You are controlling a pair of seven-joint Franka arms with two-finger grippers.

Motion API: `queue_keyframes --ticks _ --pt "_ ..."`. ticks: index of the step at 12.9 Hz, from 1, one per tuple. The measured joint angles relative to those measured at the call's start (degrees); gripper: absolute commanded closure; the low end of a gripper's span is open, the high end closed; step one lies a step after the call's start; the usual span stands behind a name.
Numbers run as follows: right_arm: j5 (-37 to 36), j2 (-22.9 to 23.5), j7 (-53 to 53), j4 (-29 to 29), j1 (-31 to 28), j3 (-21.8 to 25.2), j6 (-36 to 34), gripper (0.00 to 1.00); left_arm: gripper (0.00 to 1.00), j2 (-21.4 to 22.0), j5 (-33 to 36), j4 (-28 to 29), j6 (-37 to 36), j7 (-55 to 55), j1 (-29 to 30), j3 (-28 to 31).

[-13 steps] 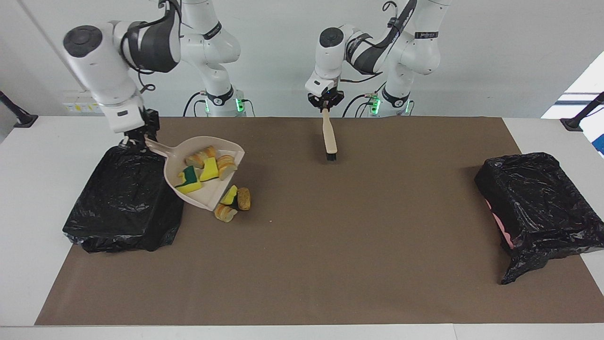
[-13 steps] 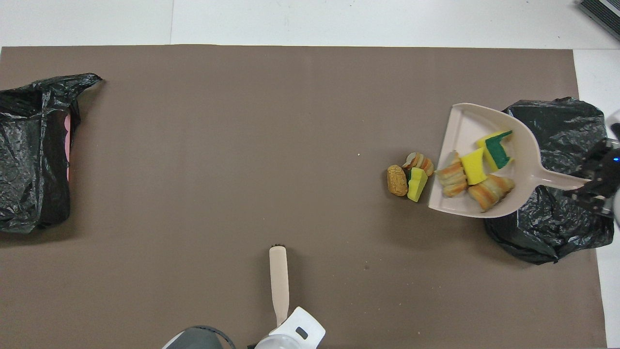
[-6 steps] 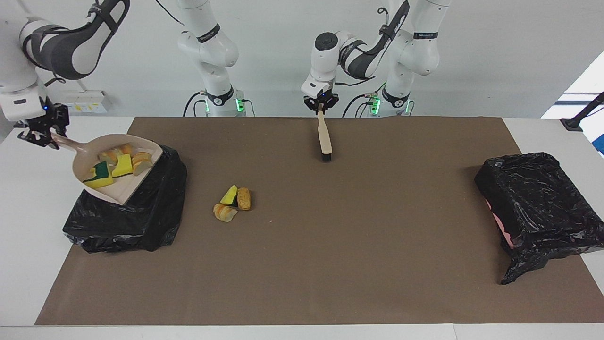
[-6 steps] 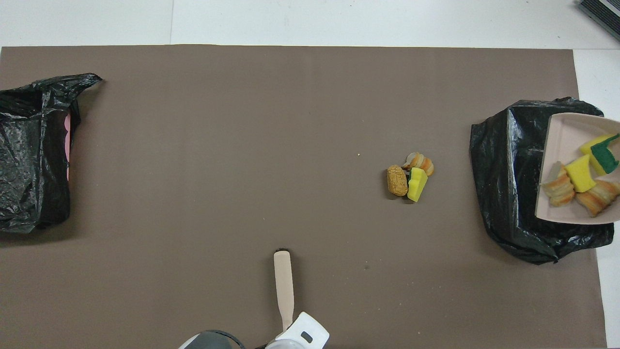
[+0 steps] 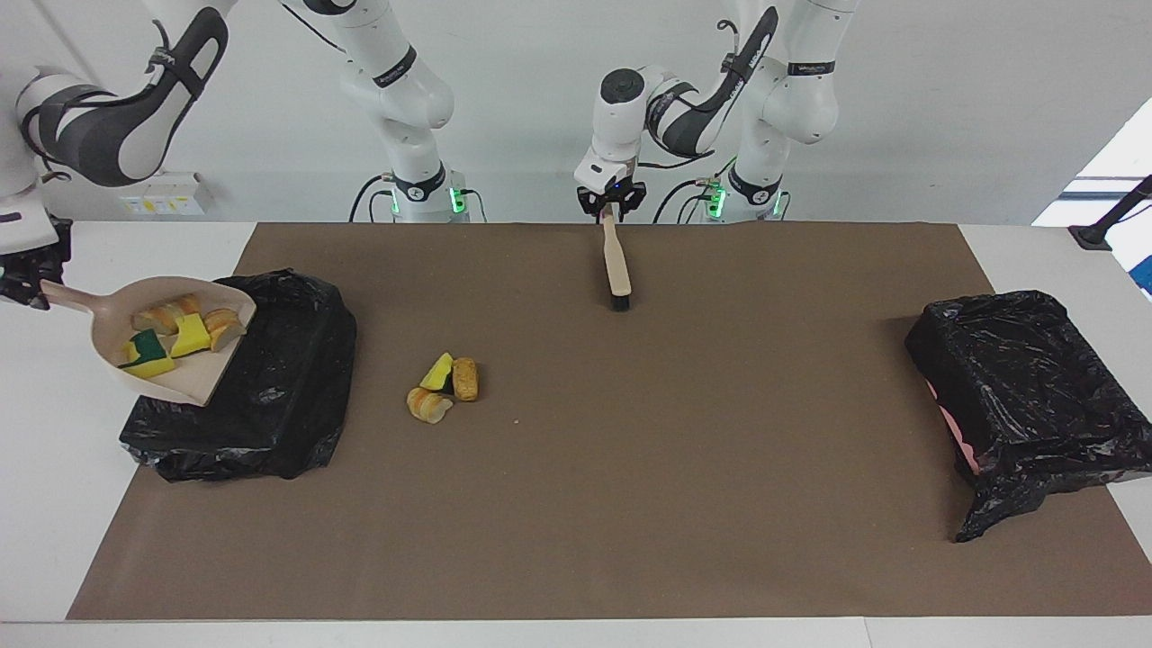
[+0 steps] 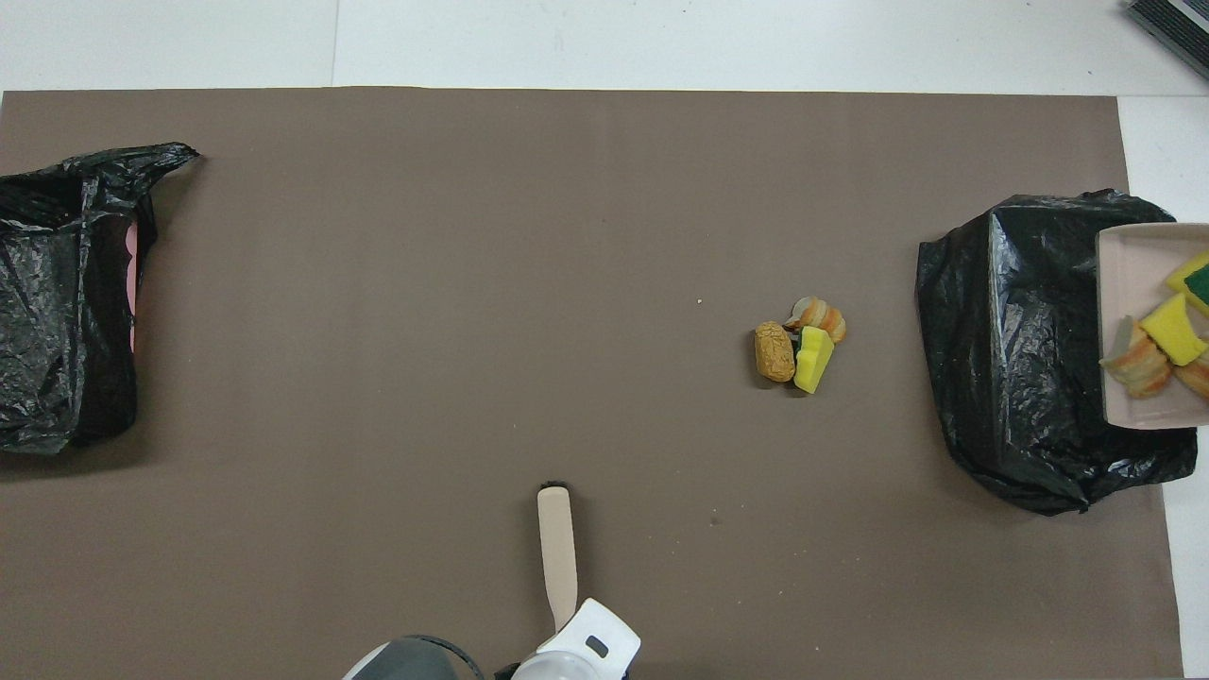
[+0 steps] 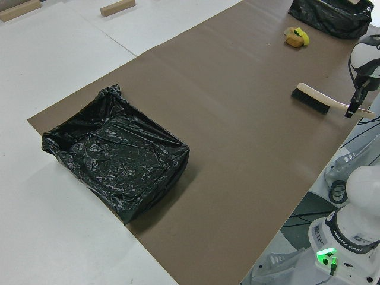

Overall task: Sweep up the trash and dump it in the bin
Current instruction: 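Tilt the dustpan over the bag with the right gripper to dump trash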

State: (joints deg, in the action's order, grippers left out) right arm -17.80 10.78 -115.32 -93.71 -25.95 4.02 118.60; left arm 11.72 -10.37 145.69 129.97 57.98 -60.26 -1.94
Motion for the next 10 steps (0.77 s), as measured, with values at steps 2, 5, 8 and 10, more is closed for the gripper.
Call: queue_keyframes --ticks 2,5,8,10 --pt "-1.07 0.00 -6.51 -0.02 0.12 -0.21 1.09 1.00 0.00 -0.40 0.09 -2.13 -0.24 -2.26 2.68 0.43" --pt "-3.46 0.09 -15.44 -1.11 0.24 -0.63 7.56 1.00 0.00 -0.97 3.64 -7.88 -4.25 -10.42 10.57 0.90" --pt "-6.01 0.26 -18.18 -2.49 0.35 -1.05 12.08 1.00 0.00 -1.20 8.27 -13.97 -9.11 -16.90 18.14 1.21" --pt "-8.35 0.19 -18.19 -2.42 1.20 -1.67 12.28 1.00 0.00 -1.18 8.81 -18.43 -13.61 -23.51 23.57 1.33"
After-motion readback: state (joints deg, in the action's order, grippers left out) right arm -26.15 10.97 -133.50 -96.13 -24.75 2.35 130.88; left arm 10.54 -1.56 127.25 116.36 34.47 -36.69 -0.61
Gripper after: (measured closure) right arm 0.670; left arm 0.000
